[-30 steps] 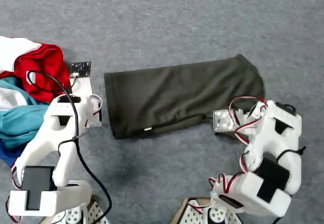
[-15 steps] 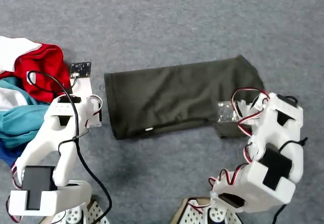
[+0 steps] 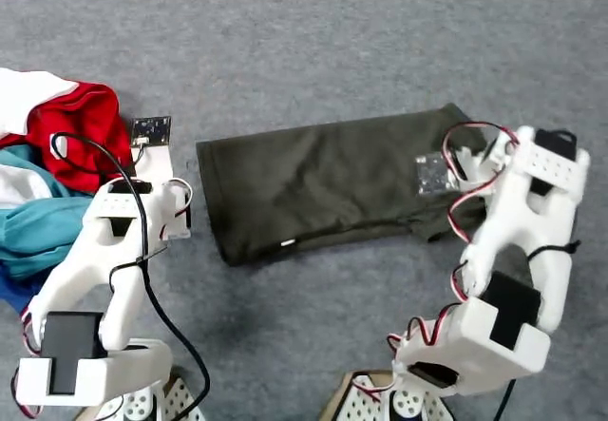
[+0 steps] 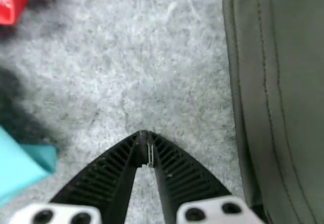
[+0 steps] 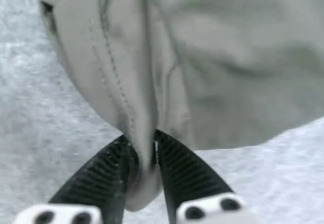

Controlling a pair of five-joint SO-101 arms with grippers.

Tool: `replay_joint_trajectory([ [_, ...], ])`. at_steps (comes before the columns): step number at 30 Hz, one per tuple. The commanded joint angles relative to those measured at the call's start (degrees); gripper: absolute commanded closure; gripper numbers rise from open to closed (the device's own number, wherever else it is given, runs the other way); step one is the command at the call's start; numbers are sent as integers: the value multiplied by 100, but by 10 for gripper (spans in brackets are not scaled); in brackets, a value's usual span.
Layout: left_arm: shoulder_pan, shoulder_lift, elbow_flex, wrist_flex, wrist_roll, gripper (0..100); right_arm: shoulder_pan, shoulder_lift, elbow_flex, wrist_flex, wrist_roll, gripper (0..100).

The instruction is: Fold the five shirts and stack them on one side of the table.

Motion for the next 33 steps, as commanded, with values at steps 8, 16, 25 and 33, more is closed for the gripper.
replay_joint_trajectory([
  [8, -9, -198, -53, -62, -53, 981, -866, 22, -462, -475, -545, 994],
  [16, -9, -198, -53, -62, -53, 981, -1051, 664, -488, -1451, -791, 991],
  [25, -9, -189, -53, -70, -53, 981, -1314, 796, -462, -2330, -1732, 970],
  [33, -9, -189, -53, -70, -53, 981, -1508, 787, -488, -2312, -2347, 808],
])
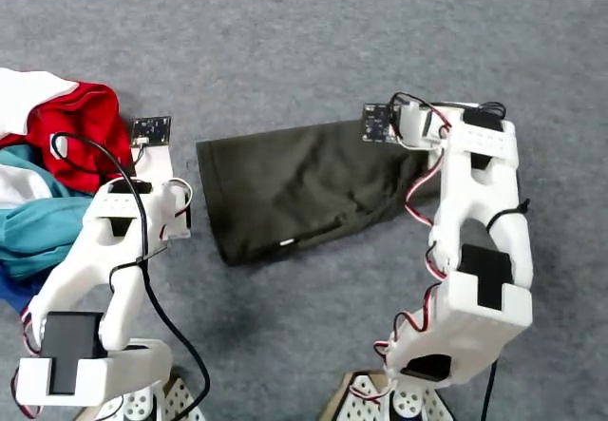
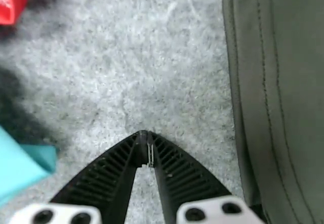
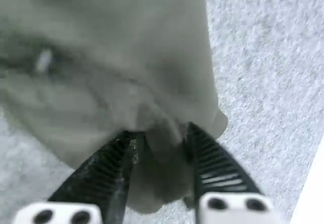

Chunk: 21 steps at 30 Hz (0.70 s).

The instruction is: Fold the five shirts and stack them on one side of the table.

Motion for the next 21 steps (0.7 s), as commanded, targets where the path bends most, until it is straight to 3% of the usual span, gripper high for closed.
replay_joint_trajectory([
  [1, -9, -189, -53, -70, -53, 981, -119, -31, -295, -97, -105, 808],
  [10, -26, -189, -53, -79, -62, 981, -66, -945, -295, -123, -1248, 810],
  [21, -18, -189, -9, -70, -35, 980, -13, -1807, -303, -123, -4809, 811],
])
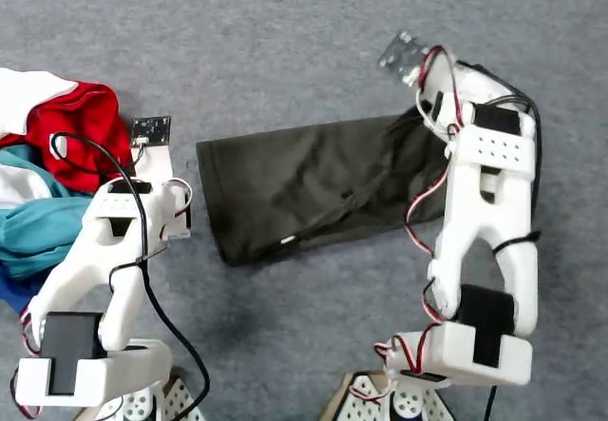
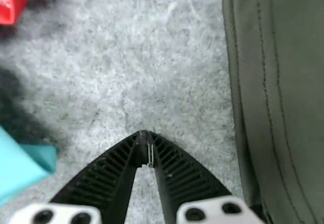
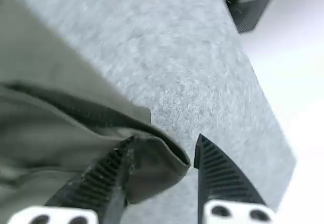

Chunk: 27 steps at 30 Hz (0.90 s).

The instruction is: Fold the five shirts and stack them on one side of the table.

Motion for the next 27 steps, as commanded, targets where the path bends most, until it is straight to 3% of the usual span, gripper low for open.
replay_joint_trajectory([
  [1, -18, -189, -9, -70, -35, 980, -13, -338, -303, -44, -1108, 811],
  [6, -9, -189, -9, -62, -35, 980, -470, 84, -409, -62, -1020, 807],
  [11, -9, -189, -9, -62, -26, 980, -699, 866, -769, 141, 132, 807],
  [18, -9, -189, -18, -62, -26, 979, -690, 1736, -2044, 2268, 2567, 807],
  [27, -9, -189, -35, -62, -53, 979, -611, 3301, -3741, 1635, 2708, 810],
])
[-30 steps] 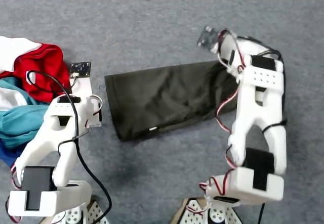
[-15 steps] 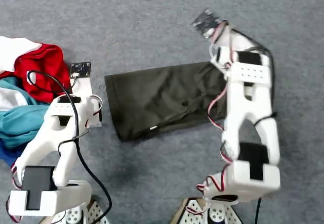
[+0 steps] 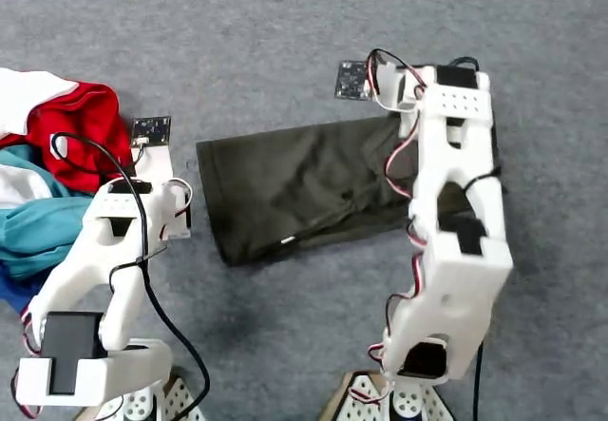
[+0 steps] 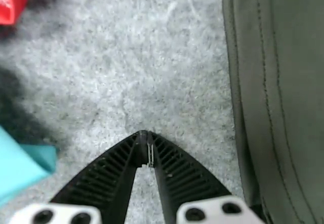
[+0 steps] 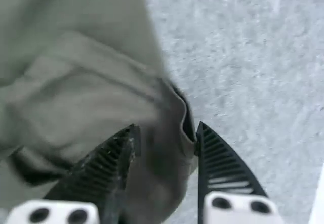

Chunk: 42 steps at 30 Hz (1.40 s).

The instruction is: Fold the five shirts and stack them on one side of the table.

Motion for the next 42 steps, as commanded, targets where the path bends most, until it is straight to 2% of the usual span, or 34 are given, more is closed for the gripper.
replay_joint_trajectory([
  [1, -9, -189, -44, -62, -53, 979, 4, 75, -699, -149, 0, 810],
  [6, -9, -189, -53, -62, -53, 979, -22, -233, -980, -123, -738, 810],
  [15, -9, -189, -53, -62, -62, 979, -75, -303, -919, -193, -844, 811],
  [19, -9, -189, -53, -70, -62, 979, 268, -593, -1015, 923, -1108, 825],
  [24, -9, -189, -53, -70, -62, 979, 655, -1015, -699, 2365, -457, 988],
  [25, -9, -189, -53, -70, -62, 979, 681, -1059, -602, 2602, -246, 995],
  [27, -9, -189, -53, -70, -62, 979, 725, -1121, -356, 2919, 193, 952],
  [31, -9, -189, -53, -70, -62, 979, 752, -1147, 180, 2743, 642, 852],
  [36, -9, -189, -53, -70, -62, 979, 716, -1138, 804, 2295, 668, 847],
  [42, -9, -189, -53, -70, -62, 979, 796, -1174, 1165, 2321, 862, 887],
])
